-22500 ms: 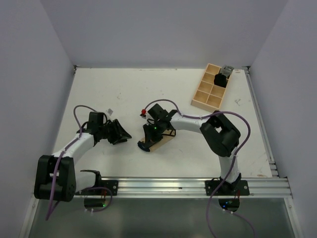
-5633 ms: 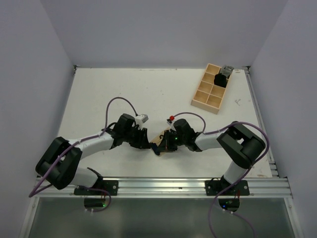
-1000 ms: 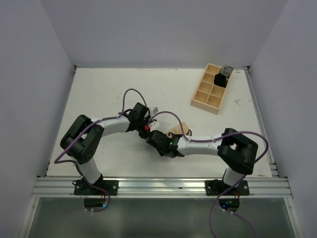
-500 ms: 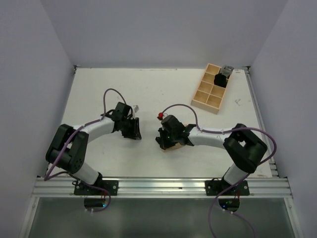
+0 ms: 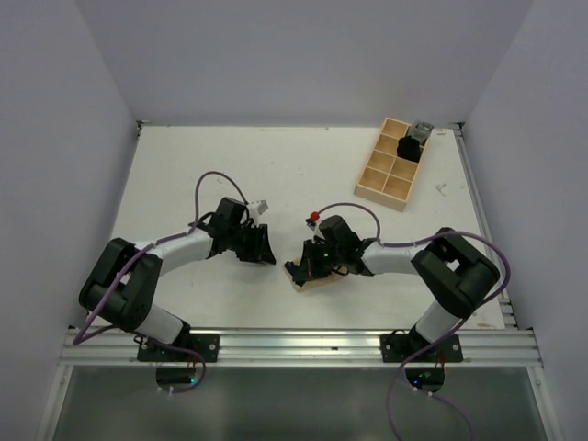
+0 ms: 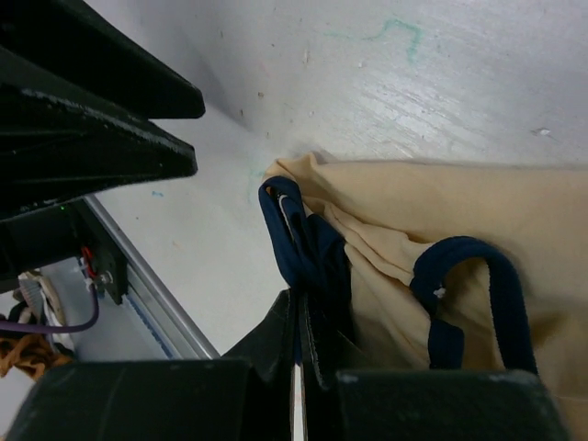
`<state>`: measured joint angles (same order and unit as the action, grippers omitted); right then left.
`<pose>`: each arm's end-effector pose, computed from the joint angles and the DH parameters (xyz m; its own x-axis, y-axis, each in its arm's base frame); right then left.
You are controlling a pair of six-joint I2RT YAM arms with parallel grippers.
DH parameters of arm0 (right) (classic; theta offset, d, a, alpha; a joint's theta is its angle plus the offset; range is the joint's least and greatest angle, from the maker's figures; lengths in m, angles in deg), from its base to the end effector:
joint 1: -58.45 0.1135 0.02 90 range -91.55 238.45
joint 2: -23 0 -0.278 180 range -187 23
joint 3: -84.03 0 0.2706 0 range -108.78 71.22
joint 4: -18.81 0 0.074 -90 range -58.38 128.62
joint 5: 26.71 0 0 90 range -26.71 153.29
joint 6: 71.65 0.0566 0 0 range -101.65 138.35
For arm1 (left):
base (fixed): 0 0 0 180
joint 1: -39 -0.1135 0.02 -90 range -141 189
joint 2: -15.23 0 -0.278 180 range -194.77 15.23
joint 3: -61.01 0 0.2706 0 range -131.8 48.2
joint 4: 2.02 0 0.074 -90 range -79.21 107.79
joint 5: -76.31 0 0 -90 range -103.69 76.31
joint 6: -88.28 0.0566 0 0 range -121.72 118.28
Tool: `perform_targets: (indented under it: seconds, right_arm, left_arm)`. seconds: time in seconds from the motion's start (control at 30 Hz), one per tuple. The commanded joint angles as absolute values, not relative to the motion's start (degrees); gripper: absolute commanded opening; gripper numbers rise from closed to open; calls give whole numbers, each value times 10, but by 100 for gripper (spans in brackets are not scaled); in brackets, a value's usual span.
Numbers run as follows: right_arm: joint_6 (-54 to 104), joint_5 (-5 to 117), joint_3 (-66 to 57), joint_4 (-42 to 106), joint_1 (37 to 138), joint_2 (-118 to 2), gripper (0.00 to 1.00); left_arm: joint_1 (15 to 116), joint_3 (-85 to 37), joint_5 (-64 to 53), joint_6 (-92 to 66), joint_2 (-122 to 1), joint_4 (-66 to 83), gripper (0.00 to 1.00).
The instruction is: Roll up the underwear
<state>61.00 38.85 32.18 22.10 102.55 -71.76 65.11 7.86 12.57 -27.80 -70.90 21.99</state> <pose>0.2194 0.2452 0.1157 -0.9498 -0.0615 -0.3068 -0.2661 0.6746 0.6886 0.2550 -0.1528 0.1389 -0.9450 0.0241 -0.3262 0.2179 0.7903 -0.5727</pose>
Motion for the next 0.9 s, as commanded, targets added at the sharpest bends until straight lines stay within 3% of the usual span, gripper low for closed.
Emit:
perform_targets:
  seconds: [0.0, 0.3, 0.87]
  right_arm:
    - [642, 346, 343, 179, 1013, -723, 0]
    - [690, 298, 399, 71, 987, -736, 0]
    - [659, 310, 392, 100, 987, -721, 0]
  left_arm:
    - [668, 93, 159, -298, -685, 157, 40]
    - [679, 101, 210, -313, -698, 118, 41]
    - [718, 83, 167, -355, -781, 96, 41]
